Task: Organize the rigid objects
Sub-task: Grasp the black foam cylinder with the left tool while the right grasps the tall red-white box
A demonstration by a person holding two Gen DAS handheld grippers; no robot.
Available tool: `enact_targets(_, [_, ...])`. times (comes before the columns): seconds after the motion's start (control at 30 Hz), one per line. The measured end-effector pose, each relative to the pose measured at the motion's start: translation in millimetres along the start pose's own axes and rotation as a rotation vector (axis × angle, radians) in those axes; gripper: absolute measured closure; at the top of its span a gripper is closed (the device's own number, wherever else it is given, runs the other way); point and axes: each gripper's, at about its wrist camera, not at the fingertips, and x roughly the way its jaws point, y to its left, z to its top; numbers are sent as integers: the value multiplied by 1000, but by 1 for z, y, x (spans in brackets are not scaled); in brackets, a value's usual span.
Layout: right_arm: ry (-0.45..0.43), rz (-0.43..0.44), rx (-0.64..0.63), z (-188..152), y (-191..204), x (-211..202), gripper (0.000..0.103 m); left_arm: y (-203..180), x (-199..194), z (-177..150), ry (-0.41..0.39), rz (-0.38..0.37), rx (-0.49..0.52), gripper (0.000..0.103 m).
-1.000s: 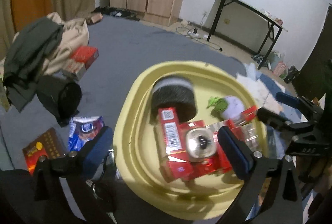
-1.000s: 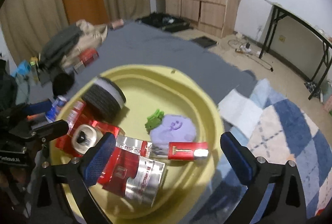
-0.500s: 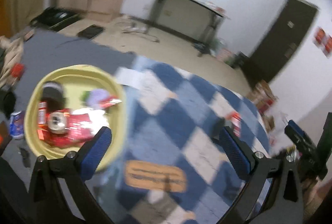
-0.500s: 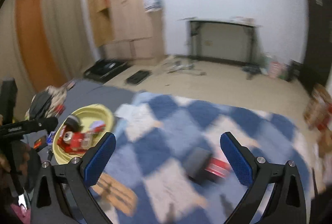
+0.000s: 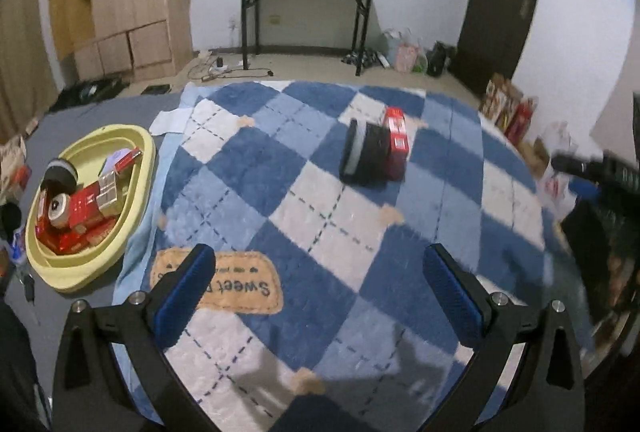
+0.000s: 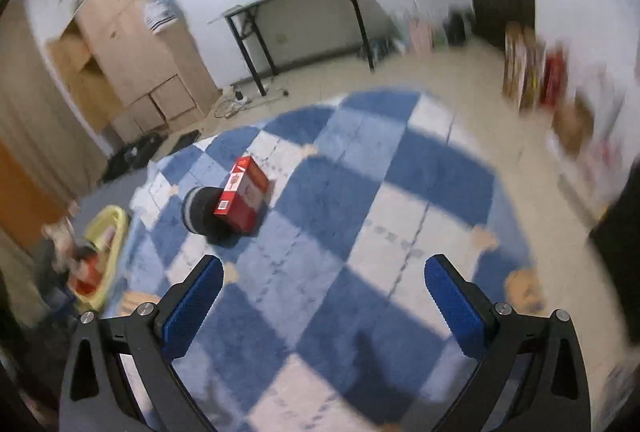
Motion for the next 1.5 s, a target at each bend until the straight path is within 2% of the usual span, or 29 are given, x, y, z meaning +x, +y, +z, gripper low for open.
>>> enact_targets(0.07, [0,-80,-58,-3,4,5,0,-2,6,-2,19,-10,-10,0])
enact_targets(0.1, [6,-92,-71,-1,-1,8,0,-3,9,-3,31,-19,-22,0])
enact_targets(0.27, [38,-67,-72,9,12,21,0,-11,20,-3,22,-43,-12,0])
enact_targets(0.3, [48,-56,-59,18,10,26,0,-12,26,-1,22,-49,-4,0])
enact_targets(0.4, [112,50,6,38,18,50,0,-20,47,12,24,-66,48,0])
enact_targets(0.53, [86,16,-73,79,51,73,0,-28,74,30,13,-94,143,0])
enact_targets(0.7, [190,4,-20,122,66,146,3,-24,111,52,20,-154,162,0])
enact_targets(0.83, [264,-13,-33,137,72,203,15,-31,138,60,35,-174,215,2])
enact_targets(0.87, [275,-7,-46,137,74,215,18,-33,143,62,36,-182,222,2])
enact_targets(0.93, [294,-4,-62,134,77,237,29,-36,152,63,31,-181,241,4])
enact_targets(1.07, [323,5,-78,128,76,271,40,-44,165,63,24,-200,303,7])
enact_targets(1.2, [314,53,-109,121,77,287,59,-53,173,64,36,-223,357,28])
enact_targets(1.23, [316,66,-115,119,76,289,67,-54,173,65,34,-226,364,32])
enact_targets(1.3, [304,75,-120,118,73,289,70,-54,172,67,27,-234,358,38])
enact_targets(1.33, [293,75,-120,117,71,288,73,-53,171,67,24,-239,351,45])
enact_targets(1.37, [283,76,-116,118,69,287,73,-53,171,69,17,-232,347,47])
enact_targets(1.4, [278,87,-109,118,66,286,77,-51,170,70,16,-232,338,47])
enact_targets(1.5, [277,107,-118,117,66,276,78,-48,163,75,1,-237,302,48])
